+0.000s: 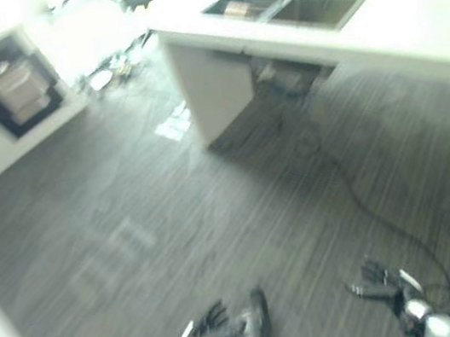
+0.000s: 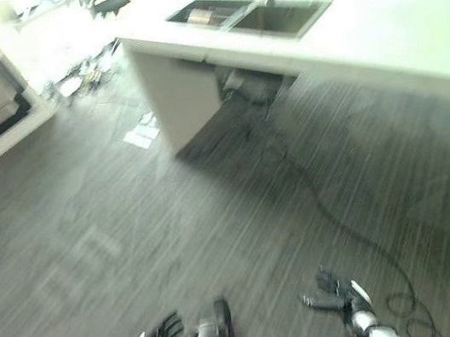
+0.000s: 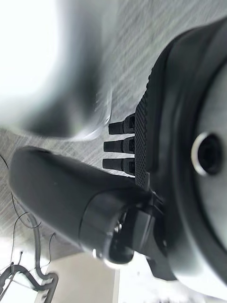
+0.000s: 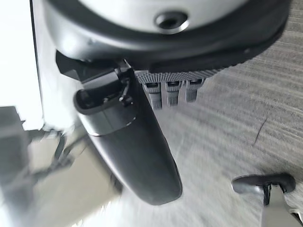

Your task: Place the dishes in the dishwasher.

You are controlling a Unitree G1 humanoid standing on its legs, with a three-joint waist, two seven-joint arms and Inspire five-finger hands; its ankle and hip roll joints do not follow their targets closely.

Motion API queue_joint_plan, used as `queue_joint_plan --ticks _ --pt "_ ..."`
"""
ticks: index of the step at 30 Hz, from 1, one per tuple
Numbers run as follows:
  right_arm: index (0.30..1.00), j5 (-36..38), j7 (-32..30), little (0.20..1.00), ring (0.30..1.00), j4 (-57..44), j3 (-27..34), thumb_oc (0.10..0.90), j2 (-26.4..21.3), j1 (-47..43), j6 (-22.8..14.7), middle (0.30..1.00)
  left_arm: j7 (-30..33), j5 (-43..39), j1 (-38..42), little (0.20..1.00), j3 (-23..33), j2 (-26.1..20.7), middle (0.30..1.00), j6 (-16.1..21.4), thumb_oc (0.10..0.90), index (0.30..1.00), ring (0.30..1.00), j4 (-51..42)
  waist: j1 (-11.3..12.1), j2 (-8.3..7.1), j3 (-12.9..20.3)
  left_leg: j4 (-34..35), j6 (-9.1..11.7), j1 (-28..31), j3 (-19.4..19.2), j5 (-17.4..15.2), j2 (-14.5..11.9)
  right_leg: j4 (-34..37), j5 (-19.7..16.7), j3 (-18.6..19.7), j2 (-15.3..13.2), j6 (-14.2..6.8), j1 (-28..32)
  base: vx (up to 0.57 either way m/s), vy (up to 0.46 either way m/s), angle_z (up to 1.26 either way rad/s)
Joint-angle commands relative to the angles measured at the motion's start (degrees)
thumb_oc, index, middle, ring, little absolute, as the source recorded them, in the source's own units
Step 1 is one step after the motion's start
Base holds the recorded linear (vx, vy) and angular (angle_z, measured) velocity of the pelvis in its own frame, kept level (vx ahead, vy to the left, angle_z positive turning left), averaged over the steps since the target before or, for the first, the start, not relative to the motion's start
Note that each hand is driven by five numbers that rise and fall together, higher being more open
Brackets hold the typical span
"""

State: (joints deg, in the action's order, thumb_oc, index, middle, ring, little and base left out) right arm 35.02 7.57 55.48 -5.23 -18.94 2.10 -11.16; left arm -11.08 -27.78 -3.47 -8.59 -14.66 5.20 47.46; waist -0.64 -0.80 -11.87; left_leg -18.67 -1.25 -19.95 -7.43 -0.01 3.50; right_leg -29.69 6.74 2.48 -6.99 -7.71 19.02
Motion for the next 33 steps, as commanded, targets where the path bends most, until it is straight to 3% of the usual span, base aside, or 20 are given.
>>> queue_joint_plan --ticks 1,3,5,7,8,9,11,15,17,18,19,21,23,24,26,27,28,29,31,33 --pt "0.900 -1.49 2.66 0.900 0.900 -4.05 0.69 0.800 -1.78 -4.23 -5.58 0.900 0.23 0.20 5.30 0.900 -2.40 -1.43 0.900 5.39 0.800 0.900 0.900 -3.55 -1.59 6.09 -1.49 1.48 -2.61 9.85 4.63 -7.66 -1.86 -15.42 -8.87 -6.51 8.23 -2.12 -21.69 0.37 0.083 0.21" --pt "0.900 -0.64 2.66 0.900 0.900 -3.02 0.47 0.800 -1.47 -4.42 -6.06 0.900 0.04 0.15 5.64 0.900 -2.62 -1.65 0.900 6.08 0.800 0.900 0.900 -2.33 -2.09 6.22 -1.85 1.48 -2.95 11.39 4.83 -8.52 -1.62 -15.47 -7.40 -8.29 7.77 -1.46 -23.86 0.38 0.007 0.02" --pt "0.900 -0.19 3.33 0.900 0.900 -2.23 0.67 0.800 -1.33 -4.31 -6.96 0.900 -0.03 -0.02 6.34 0.900 -2.59 -2.27 0.900 6.64 0.800 0.900 0.900 -1.75 -3.69 6.10 -2.68 1.48 -3.04 14.66 5.60 -10.65 -0.99 -6.25 -3.82 -11.47 7.00 0.47 -27.26 0.49 -0.118 -0.50" --pt "0.900 -0.36 4.12 0.900 0.900 -2.88 1.01 0.800 -1.61 -3.42 -7.16 0.900 -0.11 -0.48 7.24 0.900 -2.02 -2.89 0.900 5.94 0.800 0.900 0.900 -1.95 -5.37 4.96 -3.56 1.48 -2.73 16.96 6.15 -12.46 -0.33 7.96 -3.73 -12.08 5.77 1.53 -26.45 0.49 -0.211 0.13" --pt "0.900 -0.42 4.44 0.900 0.900 -3.08 1.10 0.800 -1.84 -3.30 -7.22 0.900 0.02 -0.55 7.22 0.900 -1.59 -2.80 0.900 5.62 0.800 0.900 0.900 -2.16 -5.99 3.73 -3.84 1.48 -2.51 18.47 6.30 -14.01 0.68 12.50 -5.22 -12.08 2.60 0.58 -29.15 0.56 -0.299 0.23" --pt "0.900 -0.70 5.19 0.900 0.900 -2.83 1.56 0.800 -1.86 -3.41 -7.60 0.900 -0.35 -0.34 7.04 0.900 -1.31 -2.47 0.900 6.34 0.800 0.900 0.900 -1.29 -6.70 1.94 -4.17 1.48 -2.36 20.54 6.97 -16.62 2.56 12.50 -8.16 -10.36 -1.85 -2.05 -35.15 0.57 -0.314 0.05" --pt "0.900 -1.41 5.38 0.900 0.900 -3.00 2.20 0.800 -1.54 -3.57 -7.82 0.900 -0.81 -0.17 6.59 0.900 -1.38 -2.05 0.900 7.54 0.800 0.900 0.900 -0.47 -7.08 1.70 -4.46 1.48 -1.99 23.11 7.65 -19.10 2.50 12.50 -9.47 -9.07 -4.05 -3.25 -39.71 0.50 -0.271 0.15" --pt "0.900 -1.82 4.25 0.900 0.900 -4.21 1.79 0.800 -1.66 -3.93 -7.38 0.900 -0.24 -0.16 5.34 0.900 -1.33 -1.21 0.900 7.95 0.800 0.900 0.900 -1.18 -7.25 1.53 -3.32 1.48 -0.31 26.63 8.10 -20.35 0.99 12.50 -9.04 -7.86 -2.89 -2.37 -37.79 0.53 -0.341 -0.29" --pt "0.900 -2.26 2.24 0.900 0.900 -3.73 1.05 0.800 -2.21 -4.41 -7.20 0.900 0.16 -0.79 5.48 0.900 -1.16 -0.45 0.900 6.89 0.800 0.900 0.900 -0.41 -7.59 2.33 -1.85 1.48 2.86 31.26 8.92 -11.93 -2.55 12.50 -6.08 -7.32 -0.53 0.18 -34.70 0.55 -0.355 0.04" --pt "0.900 -2.47 2.62 0.900 0.900 -2.82 0.49 0.800 -3.09 -4.79 -8.18 0.900 -0.64 -0.83 5.51 0.900 -1.46 -0.21 0.900 6.66 0.800 0.900 0.900 -0.31 -6.96 2.24 -1.31 -0.48 5.03 32.18 9.24 -3.39 -3.93 12.50 -4.12 -7.39 0.03 1.87 -32.68 0.48 -0.321 0.88" --pt "0.900 -3.26 2.95 0.900 0.900 -2.47 0.09 0.800 -3.86 -4.89 -8.54 0.900 -1.25 -0.67 5.34 0.900 -1.48 0.15 0.900 6.83 0.800 0.900 0.900 -0.07 -6.55 2.30 -1.52 -7.13 6.10 29.96 9.75 0.01 -4.31 12.50 -3.08 -7.58 0.56 2.94 -31.06 0.42 -0.303 0.33" --pt "0.900 -4.20 2.69 0.900 0.900 -1.53 -0.23 0.800 -4.96 -4.98 -9.19 0.900 -2.32 -1.47 5.03 0.900 -1.14 0.72 0.900 6.91 0.800 0.900 0.900 0.65 -5.53 1.17 -1.77 -21.27 6.58 22.53 10.18 3.46 -2.30 12.50 -1.37 -7.77 0.36 4.84 -28.44 0.31 -0.253 -0.34" --pt "0.900 -3.19 2.58 0.900 0.900 -0.45 0.41 0.800 -5.72 -4.94 -9.61 0.900 -3.39 -1.70 5.33 0.900 -0.83 0.88 0.900 6.12 0.800 0.900 0.900 0.99 -4.51 0.71 -2.55 -26.85 5.10 13.94 7.64 2.04 -1.95 12.50 0.51 -7.77 0.75 5.86 -25.23 0.28 -0.186 -0.23" --pt "0.900 -2.85 3.04 0.900 0.900 0.21 0.94 0.800 -5.95 -4.98 -10.00 0.900 -3.78 -1.30 5.50 0.900 -1.04 0.74 0.900 6.30 0.800 0.900 0.900 1.28 -4.12 0.88 -2.86 -23.44 4.12 11.38 6.22 1.00 -2.22 12.50 1.42 -7.30 1.32 5.87 -24.08 0.36 -0.071 -0.33" --pt "0.900 -3.05 2.99 0.900 0.900 0.54 1.55 0.800 -5.77 -5.28 -9.51 0.900 -2.95 -1.11 5.14 0.900 -1.55 0.34 0.900 6.40 0.800 0.900 0.900 1.05 -2.98 1.20 -3.55 -7.25 2.66 10.81 4.13 -1.04 -2.84 12.50 3.01 -6.28 2.26 4.93 -22.65 0.39 0.064 -0.41" --pt "0.900 -2.85 2.72 0.900 0.900 0.62 1.50 0.800 -5.67 -5.26 -9.24 0.900 -2.63 -1.27 4.96 0.900 -1.64 0.17 0.900 6.50 0.800 0.900 0.900 1.05 -2.43 1.33 -3.75 -1.01 2.95 11.08 4.46 -0.39 -3.07 12.50 3.61 -5.91 2.63 4.55 -22.12 0.43 0.224 -0.81" --pt "0.900 -2.41 2.72 0.900 0.900 1.70 1.24 0.800 -5.60 -5.18 -9.14 0.900 -2.40 -0.73 4.55 0.900 -1.54 0.19 0.900 6.90 0.800 0.900 0.900 1.25 -1.08 2.68 -4.14 1.48 4.15 6.38 7.92 -1.98 -4.03 12.50 4.93 -4.95 4.47 3.68 -20.84 0.38 0.240 -0.92" --pt "0.900 -2.08 2.97 0.900 0.900 2.37 1.24 0.800 -5.70 -5.00 -9.46 0.900 -2.44 -0.27 4.28 0.900 -1.46 0.12 0.900 7.04 0.800 0.900 0.900 1.11 -0.55 3.29 -4.26 1.48 4.88 4.00 9.21 -1.35 -4.69 12.50 5.55 -4.58 5.10 3.57 -20.09 0.37 0.261 -1.02" --pt "0.900 -1.25 3.23 0.900 0.900 3.20 2.14 0.800 -5.57 -4.00 -9.83 0.900 -3.22 0.75 3.64 0.900 -1.21 -0.18 0.900 7.13 0.800 0.900 0.900 0.79 -0.38 4.10 -4.01 1.48 5.46 1.58 7.66 -0.90 -6.44 12.50 7.29 -4.82 4.89 2.95 -18.36 0.26 0.243 -0.73" --pt "0.900 -1.24 2.54 0.900 0.900 3.69 2.86 0.800 -5.46 -3.58 -9.42 0.900 -3.40 1.59 3.91 0.900 -0.82 -0.29 0.900 6.73 0.800 0.900 0.900 1.22 -0.61 4.33 -3.10 1.48 5.03 2.30 6.85 -1.72 -6.49 12.50 7.55 -4.88 3.59 2.05 -17.90 0.20 0.267 -0.63"
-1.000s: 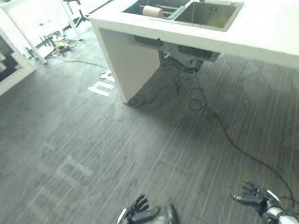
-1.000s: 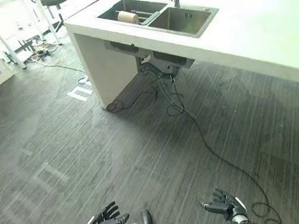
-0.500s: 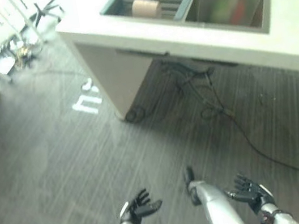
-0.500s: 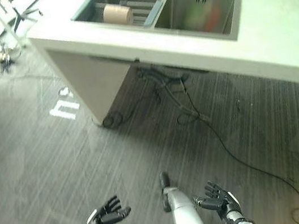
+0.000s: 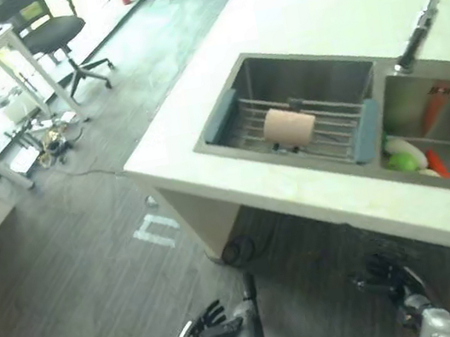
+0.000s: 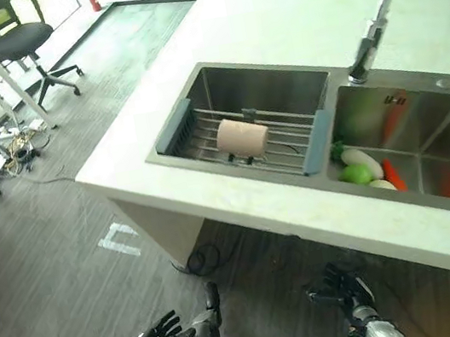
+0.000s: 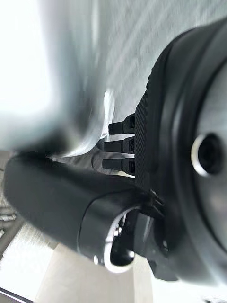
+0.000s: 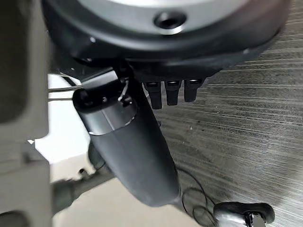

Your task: Place the dishes in the dishwasher.

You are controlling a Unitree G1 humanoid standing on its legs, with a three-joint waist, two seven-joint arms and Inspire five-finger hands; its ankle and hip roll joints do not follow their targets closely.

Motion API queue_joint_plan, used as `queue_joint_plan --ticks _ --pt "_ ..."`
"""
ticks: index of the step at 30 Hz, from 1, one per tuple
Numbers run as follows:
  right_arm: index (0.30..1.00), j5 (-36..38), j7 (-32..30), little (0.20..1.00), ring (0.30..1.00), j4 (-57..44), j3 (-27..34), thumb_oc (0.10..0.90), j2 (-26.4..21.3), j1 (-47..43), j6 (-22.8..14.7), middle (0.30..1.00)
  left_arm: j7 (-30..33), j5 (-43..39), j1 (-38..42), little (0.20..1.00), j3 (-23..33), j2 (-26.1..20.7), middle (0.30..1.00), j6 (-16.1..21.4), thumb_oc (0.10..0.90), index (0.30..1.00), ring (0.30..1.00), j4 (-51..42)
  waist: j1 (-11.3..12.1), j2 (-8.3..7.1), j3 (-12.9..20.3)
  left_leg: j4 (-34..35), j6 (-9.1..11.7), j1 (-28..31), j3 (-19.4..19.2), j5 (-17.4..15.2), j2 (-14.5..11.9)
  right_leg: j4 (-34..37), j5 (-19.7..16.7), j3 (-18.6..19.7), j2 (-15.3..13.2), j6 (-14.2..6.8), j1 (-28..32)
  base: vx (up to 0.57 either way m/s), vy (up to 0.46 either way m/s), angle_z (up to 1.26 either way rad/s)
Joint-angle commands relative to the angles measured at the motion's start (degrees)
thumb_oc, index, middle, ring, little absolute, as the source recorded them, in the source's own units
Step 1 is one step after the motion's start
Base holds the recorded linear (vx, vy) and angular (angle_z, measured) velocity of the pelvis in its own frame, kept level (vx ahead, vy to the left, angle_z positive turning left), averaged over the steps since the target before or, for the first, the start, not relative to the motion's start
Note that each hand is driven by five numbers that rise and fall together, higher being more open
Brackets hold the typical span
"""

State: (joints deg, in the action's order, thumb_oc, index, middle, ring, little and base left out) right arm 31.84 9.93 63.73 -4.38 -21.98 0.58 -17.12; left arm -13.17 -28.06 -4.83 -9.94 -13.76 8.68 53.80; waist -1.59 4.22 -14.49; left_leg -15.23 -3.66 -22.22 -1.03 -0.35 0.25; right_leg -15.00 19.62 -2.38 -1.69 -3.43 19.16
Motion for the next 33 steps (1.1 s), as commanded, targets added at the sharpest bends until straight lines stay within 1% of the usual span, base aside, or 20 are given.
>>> queue_joint_plan --ticks 1,2,3,6,7,9,12,17,21,24,25,26,29,30,31,33 --pt "0.900 3.17 0.03 0.900 0.900 -3.87 2.31 0.800 -2.20 -1.98 -3.04 0.900 -1.65 1.66 5.64 0.900 0.57 -1.35 0.900 3.60 0.800 0.900 0.900 -4.26 0.06 -0.42 0.12 -1.96 7.05 5.66 0.87 -2.57 -2.90 -2.18 -5.53 -0.05 -2.43 -2.61 -18.17 0.25 0.381 -0.47" --pt "0.900 3.37 0.22 0.900 0.900 -2.45 3.44 0.800 -1.43 -1.66 -2.37 0.900 -1.58 1.34 6.47 0.900 0.17 -1.63 0.900 4.53 0.800 0.900 0.900 -2.65 -0.73 0.20 1.01 -1.96 6.15 8.49 1.38 -5.22 -2.05 -2.18 -6.29 -0.64 -3.40 -3.00 -18.81 0.23 0.355 -0.24" --pt "0.900 2.85 0.01 0.900 0.900 -2.05 3.67 0.800 -1.05 -1.55 -1.95 0.900 -1.35 1.58 6.72 0.900 0.00 -1.85 0.900 4.82 0.800 0.900 0.900 -2.18 -0.94 0.39 1.34 -1.96 5.72 9.40 1.75 -6.04 -1.57 -2.18 -6.71 -0.85 -3.76 -3.15 -19.22 0.20 0.268 -0.08" --pt "0.900 2.71 -1.08 0.900 0.900 -0.47 3.97 0.800 -0.20 -1.65 -0.93 0.900 -1.02 1.37 7.39 0.900 -0.08 -2.32 0.900 5.12 0.800 0.900 0.900 -1.11 -1.20 0.63 2.02 -1.96 4.74 10.81 1.90 -7.36 -0.78 -2.18 -7.77 -1.42 -4.61 -3.58 -20.26 0.09 0.116 0.18" --pt "0.900 3.27 -0.87 0.900 0.900 0.88 4.23 0.800 0.29 -1.86 -0.88 0.900 -0.94 1.48 7.91 0.900 -0.26 -2.53 0.900 5.62 0.800 0.900 0.900 -0.19 -1.32 0.76 2.29 -1.96 4.12 11.35 2.12 -8.03 -0.32 -2.18 -8.50 -1.55 -4.98 -3.89 -21.12 0.07 0.086 0.09" --pt "0.900 2.53 -0.95 0.900 0.900 2.10 4.46 0.800 0.95 -2.16 -0.83 0.900 -0.46 1.09 8.62 0.900 -0.68 -2.60 0.900 6.23 0.800 0.900 0.900 0.94 -1.52 0.86 2.53 -1.96 3.29 11.74 2.11 -8.89 0.35 -2.18 -9.43 -1.22 -5.35 -4.34 -22.34 0.06 0.087 0.03" --pt "0.900 2.15 -1.73 0.900 0.900 3.13 4.57 0.800 1.97 -2.32 -0.42 0.900 -0.34 1.00 8.97 0.900 -0.72 -2.61 0.900 6.00 0.800 0.900 0.900 1.71 -1.88 0.95 2.84 -1.96 2.32 11.54 1.85 -9.79 0.85 -2.18 -10.36 -0.70 -5.60 -5.00 -23.72 0.03 0.044 -0.22" --pt "0.900 1.95 -3.63 0.900 0.900 4.82 5.57 0.800 3.55 -1.96 0.01 0.900 0.64 3.27 9.42 0.900 -0.68 -2.03 0.900 5.29 0.800 0.900 0.900 4.48 -2.73 0.72 3.32 -1.96 1.81 11.65 0.75 -11.00 0.32 -2.18 -11.58 -0.34 -5.99 -6.01 -25.58 0.02 -0.017 -0.05" --pt "0.900 1.34 -3.53 0.900 0.900 5.26 6.03 0.800 3.87 -1.47 0.24 0.900 1.30 4.31 9.03 0.900 -0.85 -1.90 0.900 5.03 0.800 0.900 0.900 6.14 -3.35 0.60 3.35 -1.96 1.79 12.32 -0.21 -11.80 -0.42 -2.18 -11.44 -0.31 -6.10 -6.22 -25.74 0.02 -0.040 -0.23" --pt "0.900 1.28 -3.13 0.900 0.900 5.72 6.21 0.800 4.25 -1.12 -0.06 0.900 1.64 5.13 8.25 0.900 -0.78 -1.70 0.900 4.06 0.800 0.900 0.900 8.13 -3.48 0.31 3.30 -1.96 2.00 12.96 -1.14 -12.37 -1.04 -2.18 -11.23 -1.15 -6.64 -6.48 -25.68 0.02 -0.048 -0.12" --pt "0.900 1.67 -2.85 0.900 0.900 5.89 6.12 0.800 4.36 -1.02 -0.21 0.900 1.79 5.83 7.92 0.900 -0.38 -1.62 0.900 3.47 0.800 0.900 0.900 9.39 -3.42 0.06 3.31 -1.96 2.21 13.20 -1.90 -12.59 -1.44 -2.18 -11.12 -2.14 -7.12 -6.57 -25.52 0.02 -0.060 -0.21" --pt "0.900 1.67 -2.40 0.900 0.900 6.18 5.94 0.800 4.53 -1.04 -0.16 0.900 2.39 6.09 7.47 0.900 0.07 -1.51 0.900 2.87 0.800 0.900 0.900 10.96 -3.17 -0.34 3.36 -1.96 2.46 13.51 -2.99 -12.80 -1.94 -2.18 -11.35 -3.94 -8.18 -6.88 -25.64 0.02 -0.074 -0.31" --pt "0.900 -2.82 -0.51 0.900 0.900 6.39 4.77 0.800 5.15 -2.41 0.78 0.900 4.44 3.37 5.71 0.900 3.89 -1.39 0.900 2.40 0.800 0.900 0.900 13.10 -0.73 -1.57 2.85 -1.96 4.07 14.39 -8.96 -12.51 -4.87 -2.18 -13.83 -12.91 -14.09 -9.01 -26.09 -0.04 -0.106 -0.80" --pt "0.900 -3.89 0.02 0.900 0.900 6.38 4.50 0.800 5.39 -2.78 1.01 0.900 4.96 3.03 5.58 0.900 4.64 -1.55 0.900 2.52 0.800 0.900 0.900 13.30 -0.17 -1.96 2.59 -1.96 4.23 14.62 -9.63 -12.82 -5.33 -2.18 -15.22 -14.41 -15.68 -9.32 -26.88 -0.16 -0.307 -1.57" --pt "0.900 -2.81 1.05 0.900 0.900 6.09 3.42 0.800 5.50 -3.19 1.61 0.900 6.51 2.29 6.16 0.900 6.01 -2.32 0.900 1.51 0.800 0.900 0.900 13.61 0.56 -2.44 2.18 -1.96 4.70 14.20 -10.38 -12.26 -6.73 -2.18 -14.70 -15.84 -15.85 -9.35 -27.16 -0.12 -0.341 -1.24" --pt "0.900 0.33 2.43 0.900 0.900 6.25 3.00 0.800 4.96 -3.03 1.08 0.900 8.42 4.74 6.40 0.900 6.26 -3.12 0.900 2.78 0.800 0.900 0.900 14.51 0.02 -2.32 1.94 -1.96 5.74 14.54 -10.41 -11.68 -8.15 -2.18 -13.42 -15.86 -14.77 -8.48 -26.86 -0.06 -0.273 -0.16"
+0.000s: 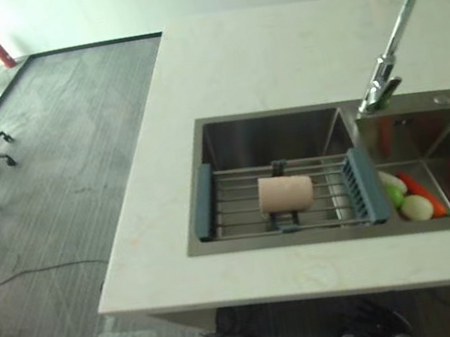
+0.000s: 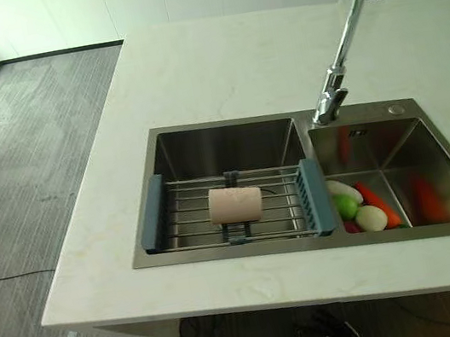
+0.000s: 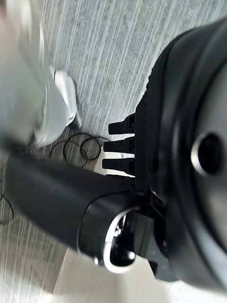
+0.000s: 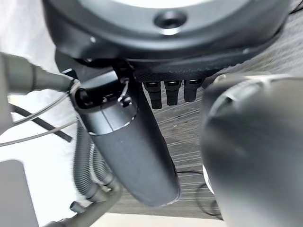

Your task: Place the dishes in the dishwasher.

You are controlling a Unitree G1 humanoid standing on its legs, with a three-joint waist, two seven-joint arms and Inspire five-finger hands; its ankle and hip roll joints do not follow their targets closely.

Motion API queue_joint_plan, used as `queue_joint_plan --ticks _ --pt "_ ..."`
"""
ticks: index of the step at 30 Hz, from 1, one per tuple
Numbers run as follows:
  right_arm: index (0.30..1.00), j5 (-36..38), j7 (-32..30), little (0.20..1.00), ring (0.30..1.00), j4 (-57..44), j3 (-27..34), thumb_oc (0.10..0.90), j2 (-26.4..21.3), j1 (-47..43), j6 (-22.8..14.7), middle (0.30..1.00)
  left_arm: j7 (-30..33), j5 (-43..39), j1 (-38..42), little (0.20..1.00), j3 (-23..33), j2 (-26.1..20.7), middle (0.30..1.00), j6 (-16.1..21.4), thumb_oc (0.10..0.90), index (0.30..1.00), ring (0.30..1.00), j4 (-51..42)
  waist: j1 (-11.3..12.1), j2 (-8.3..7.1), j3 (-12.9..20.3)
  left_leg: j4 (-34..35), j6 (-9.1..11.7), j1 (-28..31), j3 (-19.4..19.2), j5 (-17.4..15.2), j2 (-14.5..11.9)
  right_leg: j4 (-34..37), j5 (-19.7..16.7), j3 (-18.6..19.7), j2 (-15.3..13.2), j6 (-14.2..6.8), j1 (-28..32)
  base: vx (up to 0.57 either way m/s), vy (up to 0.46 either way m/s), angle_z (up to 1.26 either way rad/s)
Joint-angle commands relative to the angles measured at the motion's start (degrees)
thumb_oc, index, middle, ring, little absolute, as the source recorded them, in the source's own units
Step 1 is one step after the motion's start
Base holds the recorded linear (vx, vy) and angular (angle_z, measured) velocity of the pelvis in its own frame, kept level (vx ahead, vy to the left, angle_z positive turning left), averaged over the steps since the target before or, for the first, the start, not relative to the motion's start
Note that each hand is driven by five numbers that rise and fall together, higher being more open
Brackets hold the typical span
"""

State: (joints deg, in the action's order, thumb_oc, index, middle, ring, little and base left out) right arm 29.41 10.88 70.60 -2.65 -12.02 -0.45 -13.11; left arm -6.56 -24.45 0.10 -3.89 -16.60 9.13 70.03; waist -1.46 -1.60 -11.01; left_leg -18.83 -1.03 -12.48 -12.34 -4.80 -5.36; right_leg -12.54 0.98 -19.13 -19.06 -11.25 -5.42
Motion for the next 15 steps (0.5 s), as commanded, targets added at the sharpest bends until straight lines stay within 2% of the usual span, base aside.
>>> queue_joint_plan --ticks 1,3,9,11,14,15 --pt "0.900 4.07 1.04 0.900 0.900 -0.70 1.41 0.800 -5.30 -1.45 -2.72 0.900 3.28 -0.10 1.17 0.900 0.18 -0.40 0.900 3.02 0.800 0.900 0.900 -1.43 -0.61 3.74 -1.39 1.64 4.16 4.74 0.92 -6.34 -3.49 -4.65 6.30 1.05 3.30 0.01 -1.98 -0.02 -0.155 0.22" --pt "0.900 4.44 -0.02 0.900 0.900 0.27 2.31 0.800 -6.25 -0.92 -1.38 0.900 5.56 -2.23 1.02 0.900 0.62 -0.71 0.900 3.16 0.800 0.900 0.900 -1.54 -0.96 4.38 -1.26 1.64 5.44 4.31 1.74 -5.19 -4.59 -4.65 7.80 1.65 4.38 1.02 -1.29 -0.02 -0.117 -0.11" --pt "0.900 5.09 1.81 0.900 0.900 2.33 4.99 0.800 -8.94 -0.30 -2.15 0.900 11.17 0.78 0.91 0.900 2.55 -2.33 0.900 5.04 0.800 0.900 0.900 -1.72 -1.24 5.77 -0.95 1.64 7.06 3.28 3.47 -3.44 -5.64 -4.65 9.88 2.30 5.78 2.63 -0.30 -0.01 -0.047 0.03" --pt "0.900 5.45 2.62 0.900 0.900 2.38 5.80 0.800 -10.08 -0.12 -2.14 0.900 16.37 3.13 0.76 0.900 3.97 -4.08 0.900 5.59 0.800 0.900 0.900 -2.15 -1.30 6.32 -1.07 1.64 7.49 3.46 3.86 -3.27 -5.77 -4.65 10.77 2.53 6.01 2.92 0.40 0.00 0.000 0.00" --pt "0.900 6.20 2.97 0.900 0.900 2.37 6.17 0.800 -11.27 0.09 -2.01 0.900 21.24 2.89 0.82 0.900 8.58 -10.27 0.900 4.61 0.800 0.900 0.900 -2.93 -1.23 7.03 -0.89 1.64 7.51 3.10 4.35 -2.72 -5.57 -4.65 10.88 2.67 5.96 3.05 0.66 0.00 0.005 0.10" --pt "0.900 7.49 3.01 0.900 0.900 2.79 6.45 0.800 -11.85 0.41 -2.02 0.900 24.94 3.24 0.86 0.900 13.54 -16.93 0.900 1.95 0.800 0.900 0.900 -3.11 -0.78 7.54 -0.82 1.64 7.47 3.48 4.71 -2.85 -5.33 -4.65 11.10 2.65 5.75 2.82 1.43 0.02 -0.005 0.08"
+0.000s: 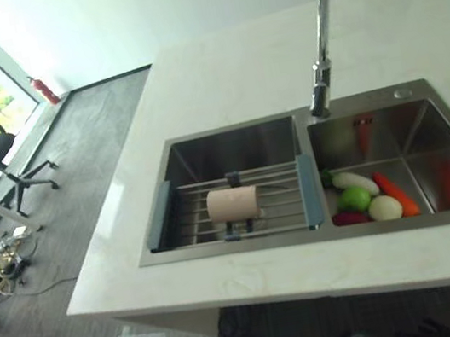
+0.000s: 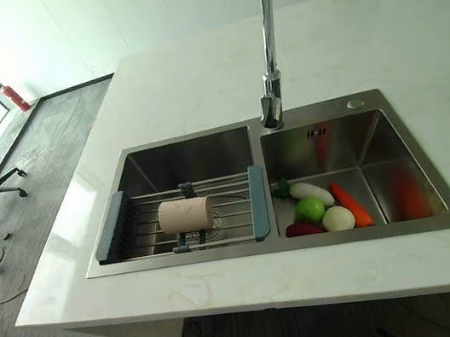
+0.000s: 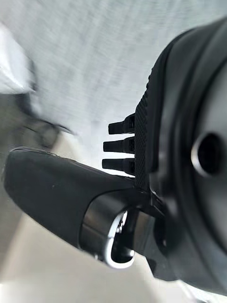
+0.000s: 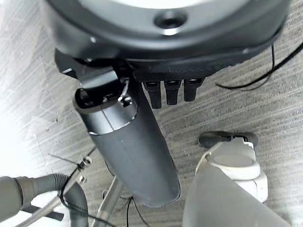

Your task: Place the dishes in the dishwasher.

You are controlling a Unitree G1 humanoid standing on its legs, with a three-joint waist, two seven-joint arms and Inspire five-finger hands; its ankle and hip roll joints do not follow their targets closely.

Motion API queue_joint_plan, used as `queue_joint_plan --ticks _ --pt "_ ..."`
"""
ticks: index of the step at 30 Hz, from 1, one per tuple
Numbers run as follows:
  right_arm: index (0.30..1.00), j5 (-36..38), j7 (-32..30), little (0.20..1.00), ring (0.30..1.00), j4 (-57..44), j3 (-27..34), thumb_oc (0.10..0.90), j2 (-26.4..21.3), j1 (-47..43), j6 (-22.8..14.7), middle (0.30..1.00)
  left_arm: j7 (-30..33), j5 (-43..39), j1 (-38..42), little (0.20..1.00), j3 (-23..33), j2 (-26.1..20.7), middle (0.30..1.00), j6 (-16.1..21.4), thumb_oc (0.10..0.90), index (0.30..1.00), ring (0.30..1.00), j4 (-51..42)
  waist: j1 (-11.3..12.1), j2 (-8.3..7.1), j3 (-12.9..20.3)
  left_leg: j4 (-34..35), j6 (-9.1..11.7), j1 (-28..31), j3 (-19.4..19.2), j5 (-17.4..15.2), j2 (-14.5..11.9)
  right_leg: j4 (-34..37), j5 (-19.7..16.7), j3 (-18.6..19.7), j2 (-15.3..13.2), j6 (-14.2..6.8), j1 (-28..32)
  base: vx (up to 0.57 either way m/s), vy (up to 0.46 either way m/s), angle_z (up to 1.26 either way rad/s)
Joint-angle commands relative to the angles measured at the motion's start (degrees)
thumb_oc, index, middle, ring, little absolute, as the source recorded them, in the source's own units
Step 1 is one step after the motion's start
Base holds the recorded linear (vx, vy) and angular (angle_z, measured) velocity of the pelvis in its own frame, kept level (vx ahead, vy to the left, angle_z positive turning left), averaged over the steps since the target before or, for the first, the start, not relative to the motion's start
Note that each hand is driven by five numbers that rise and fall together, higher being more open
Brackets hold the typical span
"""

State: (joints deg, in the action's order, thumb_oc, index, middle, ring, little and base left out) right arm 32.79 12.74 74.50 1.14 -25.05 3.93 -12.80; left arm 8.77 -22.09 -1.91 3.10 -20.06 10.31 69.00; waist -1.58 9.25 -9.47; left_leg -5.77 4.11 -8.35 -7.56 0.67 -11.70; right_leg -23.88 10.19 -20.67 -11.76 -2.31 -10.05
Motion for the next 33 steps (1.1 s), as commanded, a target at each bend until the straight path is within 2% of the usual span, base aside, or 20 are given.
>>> queue_joint_plan --ticks 1,2,3,5,9,11,12,13,14,15,16,18,20,21,23,25,27,28,31,33 --pt "0.900 4.91 1.09 0.900 0.900 -0.60 2.65 0.800 1.04 -4.04 -2.38 0.900 10.53 0.26 2.75 0.900 9.91 -17.64 0.900 -0.89 0.800 0.900 0.900 -1.20 -0.39 -3.03 -2.22 -11.42 2.27 -0.57 0.11 -8.30 1.19 6.69 1.85 4.13 -1.70 -6.25 6.31 0.04 -0.009 0.01" --pt "0.900 5.10 1.03 0.900 0.900 -0.51 2.61 0.800 1.05 -4.08 -2.39 0.900 11.21 -0.24 2.68 0.900 10.37 -18.16 0.900 -0.24 0.800 0.900 0.900 -1.10 -0.36 -3.01 -2.20 -11.42 2.25 -0.54 0.13 -8.30 1.22 6.69 1.85 4.13 -1.74 -6.27 6.36 0.03 -0.003 0.03" --pt "0.900 6.18 0.83 0.900 0.900 0.29 2.61 0.800 0.85 -4.38 -2.20 0.900 12.66 -0.97 2.67 0.900 16.23 -24.35 0.900 2.00 0.800 0.900 0.900 0.11 0.11 -2.55 -1.90 -11.42 2.17 -0.34 0.23 -8.50 1.38 6.69 1.85 3.87 -1.97 -6.33 6.61 0.00 0.000 0.00" --pt "0.900 6.21 0.16 0.900 0.900 0.50 2.20 0.800 0.97 -4.56 -2.11 0.900 14.78 2.78 2.05 0.900 20.96 -29.57 0.900 2.84 0.800 0.900 0.900 0.17 0.47 -2.20 -1.40 -11.42 2.10 -0.71 0.22 -8.27 1.48 6.69 1.44 3.81 -2.13 -6.40 6.23 0.01 -0.001 0.08" --pt "0.900 7.75 -3.41 0.900 0.900 -1.02 0.47 0.800 1.85 -3.98 -1.11 0.900 16.53 12.61 -0.10 0.900 32.71 -49.60 0.900 5.01 0.800 0.900 0.900 -3.33 1.65 -1.25 -0.62 -11.42 1.89 -0.34 0.03 -8.98 1.82 6.69 1.32 3.50 -2.39 -7.12 6.57 -0.01 -0.041 0.12" --pt "0.900 8.23 -4.07 0.900 0.900 -1.89 0.01 0.800 2.09 -3.82 -0.41 0.900 15.89 12.89 -0.81 0.900 34.71 -53.52 0.900 6.61 0.800 0.900 0.900 -4.80 1.68 -1.31 -0.43 -11.42 1.86 -0.30 -0.11 -9.02 1.88 6.69 1.19 3.45 -2.43 -7.34 6.60 -0.01 -0.036 0.11" --pt "0.900 8.64 -4.58 0.900 0.900 -2.70 -0.41 0.800 2.25 -3.58 0.19 0.900 14.19 11.80 -0.06 0.900 36.39 -58.69 0.900 8.97 0.800 0.900 0.900 -8.50 1.90 -1.14 -0.08 -11.42 1.81 -0.24 -0.26 -9.18 1.97 6.69 1.06 3.28 -2.46 -7.55 6.70 0.00 -0.059 0.17" --pt "0.900 9.16 -4.87 0.900 0.900 -3.49 -1.11 0.800 2.60 -3.62 0.83 0.900 10.07 7.52 1.14 0.900 37.54 -62.87 0.900 14.49 0.800 0.900 0.900 -13.32 2.06 -1.29 0.32 -11.42 1.78 -0.18 -0.31 -9.38 2.13 6.69 0.99 3.18 -2.51 -7.75 6.77 0.01 -0.092 0.17" --pt "0.900 10.04 -4.84 0.900 0.900 -3.92 -1.73 0.800 3.14 -3.79 1.18 0.900 2.08 -0.80 4.49 0.900 36.59 -66.40 0.900 17.93 0.800 0.900 0.900 -22.12 2.21 -1.48 0.81 -11.42 1.76 -0.15 -0.16 -9.72 2.46 6.69 1.01 3.13 -2.55 -7.90 6.88 0.02 -0.091 0.17" --pt "0.900 10.26 -4.66 0.900 0.900 -3.95 -1.93 0.800 3.45 -3.92 1.24 0.900 -3.33 -7.31 6.64 0.900 35.15 -67.15 0.900 17.93 0.800 0.900 0.900 -27.15 2.21 -1.63 1.02 -11.42 1.73 -0.07 -0.05 -9.94 2.61 6.69 1.09 3.15 -2.54 -7.96 6.96 0.02 -0.085 0.10" --pt "0.900 10.21 -4.40 0.900 0.900 -4.01 -2.18 0.800 3.94 -4.02 1.16 0.900 -11.23 -15.22 9.94 0.900 32.59 -66.80 0.900 16.08 0.800 0.900 0.900 -33.85 2.15 -1.82 1.25 -11.42 1.74 0.04 0.01 -10.19 2.75 6.69 1.19 3.25 -2.55 -8.08 7.00 0.01 -0.059 0.08" --pt "0.900 9.67 -4.12 0.900 0.900 -4.12 -2.36 0.800 4.64 -3.98 1.08 0.900 -15.26 -18.79 14.04 0.900 28.40 -64.61 0.900 11.18 0.800 0.900 0.900 -43.62 1.89 -2.16 1.41 -11.42 1.82 0.27 -0.11 -10.46 2.76 6.69 1.27 3.46 -2.53 -8.31 7.01 -0.01 -0.047 0.05" --pt "0.900 8.98 -3.93 0.900 0.900 -4.29 -2.04 0.800 5.23 -3.69 1.43 0.900 -18.69 -19.69 18.45 0.900 22.64 -61.31 0.900 7.13 0.800 0.900 0.900 -50.85 1.37 -2.46 1.59 -11.42 1.84 0.54 -0.49 -10.61 2.66 6.69 1.23 3.92 -2.39 -8.51 6.88 -0.01 -0.037 -0.09" --pt "0.900 8.22 -3.79 0.900 0.900 -4.16 -0.91 0.800 5.83 -2.92 1.78 0.900 -22.02 -17.40 23.34 0.900 15.07 -56.54 0.900 2.27 0.800 0.900 0.900 -58.06 0.60 -2.91 1.65 -11.42 1.81 0.76 -1.10 -10.34 2.37 6.69 0.70 4.51 -2.23 -8.70 6.50 0.00 -0.034 -0.22" --pt "0.900 7.61 -3.75 0.900 0.900 -3.88 -0.05 0.800 6.09 -2.56 2.26 0.900 -24.03 -14.06 25.73 0.900 10.45 -53.14 0.900 0.36 0.800 0.900 0.900 -61.65 0.03 -3.29 1.76 -11.42 1.77 0.90 -1.59 -10.39 2.08 6.69 0.44 4.95 -2.16 -8.84 6.11 -0.02 -0.021 -0.30" --pt "0.900 6.51 -3.95 0.900 0.900 -2.80 1.29 0.800 6.47 -1.66 2.30 0.900 -26.40 -9.02 28.21 0.900 3.92 -46.61 0.900 -1.74 0.800 0.900 0.900 -66.68 -1.40 -3.87 1.66 -11.42 1.73 1.49 -2.67 -10.50 1.59 6.69 0.04 5.95 -2.02 -9.09 5.66 -0.02 0.003 -0.38" --pt "0.900 6.04 -3.79 0.900 0.900 -2.33 1.88 0.800 6.59 -1.05 1.99 0.900 -26.74 -5.69 28.84 0.900 1.40 -43.51 0.900 -4.15 0.800 0.900 0.900 -69.78 -2.07 -4.07 1.59 -11.42 1.71 1.80 -3.20 -10.54 1.42 6.69 -0.22 6.42 -1.94 -9.15 5.43 -0.01 0.007 -0.17" --pt "0.900 5.82 -3.68 0.900 0.900 -2.29 2.19 0.800 6.65 -0.74 1.88 0.900 -26.97 -3.72 28.98 0.900 0.32 -42.27 0.900 -5.06 0.800 0.900 0.900 -71.12 -2.32 -4.13 1.56 -11.42 1.66 1.97 -3.37 -10.56 1.40 6.69 -0.36 6.63 -1.91 -9.20 5.36 0.00 0.004 -0.18" --pt "0.900 5.64 -3.46 0.900 0.900 -2.24 2.39 0.800 7.04 -0.01 1.01 0.900 -27.25 2.31 30.27 0.900 -3.52 -40.71 0.900 -3.47 0.800 0.900 0.900 -71.40 -3.37 -4.29 1.60 -11.42 1.46 2.38 -4.05 -10.69 1.29 6.69 -0.75 7.30 -1.77 -9.29 5.18 0.00 -0.005 -0.13" --pt "0.900 6.54 -3.51 0.900 0.900 -2.74 2.10 0.800 7.06 0.43 0.82 0.900 -26.95 3.71 32.47 0.900 -6.31 -40.39 0.900 -4.75 0.800 0.900 0.900 -71.76 -4.00 -4.34 1.79 -11.42 1.37 2.51 -4.48 -10.77 1.27 6.69 -0.99 7.73 -1.69 -9.35 4.92 0.00 0.000 0.00"
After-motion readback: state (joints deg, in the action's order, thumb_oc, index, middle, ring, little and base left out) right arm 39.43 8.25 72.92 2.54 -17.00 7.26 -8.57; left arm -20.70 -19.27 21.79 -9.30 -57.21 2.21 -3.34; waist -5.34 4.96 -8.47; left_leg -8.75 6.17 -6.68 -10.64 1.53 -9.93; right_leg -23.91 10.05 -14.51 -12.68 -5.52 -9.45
